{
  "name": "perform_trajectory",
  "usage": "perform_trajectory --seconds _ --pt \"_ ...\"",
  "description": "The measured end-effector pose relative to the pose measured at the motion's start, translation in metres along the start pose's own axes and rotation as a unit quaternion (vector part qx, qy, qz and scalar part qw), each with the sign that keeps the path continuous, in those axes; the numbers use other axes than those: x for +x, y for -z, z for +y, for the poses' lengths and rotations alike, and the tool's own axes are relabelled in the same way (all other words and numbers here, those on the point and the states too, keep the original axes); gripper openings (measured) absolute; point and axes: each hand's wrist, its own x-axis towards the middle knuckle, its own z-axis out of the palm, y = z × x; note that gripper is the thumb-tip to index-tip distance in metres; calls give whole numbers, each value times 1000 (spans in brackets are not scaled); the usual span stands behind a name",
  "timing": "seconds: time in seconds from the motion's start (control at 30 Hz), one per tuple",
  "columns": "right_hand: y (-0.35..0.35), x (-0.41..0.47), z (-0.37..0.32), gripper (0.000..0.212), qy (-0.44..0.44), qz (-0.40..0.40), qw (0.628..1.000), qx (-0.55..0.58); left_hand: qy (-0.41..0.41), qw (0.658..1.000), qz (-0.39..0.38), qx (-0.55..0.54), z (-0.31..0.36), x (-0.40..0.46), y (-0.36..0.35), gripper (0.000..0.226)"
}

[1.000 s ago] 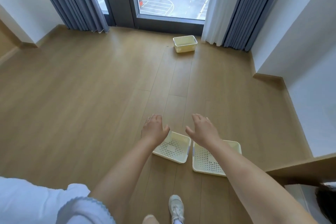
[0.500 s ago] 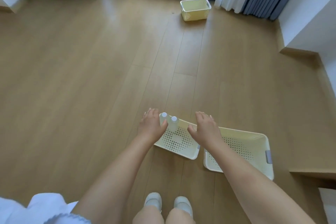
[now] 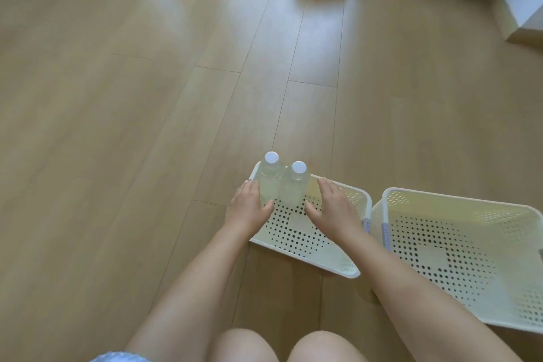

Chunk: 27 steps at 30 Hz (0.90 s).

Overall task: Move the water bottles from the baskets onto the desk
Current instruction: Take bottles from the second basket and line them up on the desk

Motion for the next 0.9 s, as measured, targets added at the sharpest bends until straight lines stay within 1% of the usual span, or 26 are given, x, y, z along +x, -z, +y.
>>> perform_trajectory --seconds 0.1,0.27,0.4,0.5,0.57,0.6,0.63,0.7,0.73,0.83,0.9 --pt "-19 16 11 70 -5 4 999 38 -7 998 8 -66 -11 24 -19 54" --pt "-29 40 14 88 -30 7 993 116 12 982 6 -186 -13 50 -24 74" --pt "-29 52 10 97 -26 -8 986 162 37 972 -10 -233 -12 62 -19 81" --pt "-29 62 9 96 -32 -18 980 196 54 962 -25 -266 -11 73 -22 94" --pt "-32 66 8 90 -30 -18 983 181 47 955 -23 -291 -20 84 -36 102" --pt "-34 66 7 87 -29 -14 986 165 53 950 -19 -307 -28 92 -48 100" --pt "-36 66 6 84 -32 -6 988 150 59 946 -15 -318 -31 97 -54 92" --pt "-39 63 4 78 -44 13 989 139 56 944 -2 -326 -20 87 -42 75" --pt "-40 63 3 76 -45 18 988 145 50 943 3 -329 -18 86 -40 71" --pt "-44 63 3 74 -42 27 982 180 36 940 3 -339 -19 83 -41 73" --pt "-47 62 4 74 -44 44 978 201 30 934 20 -357 -21 80 -43 72"
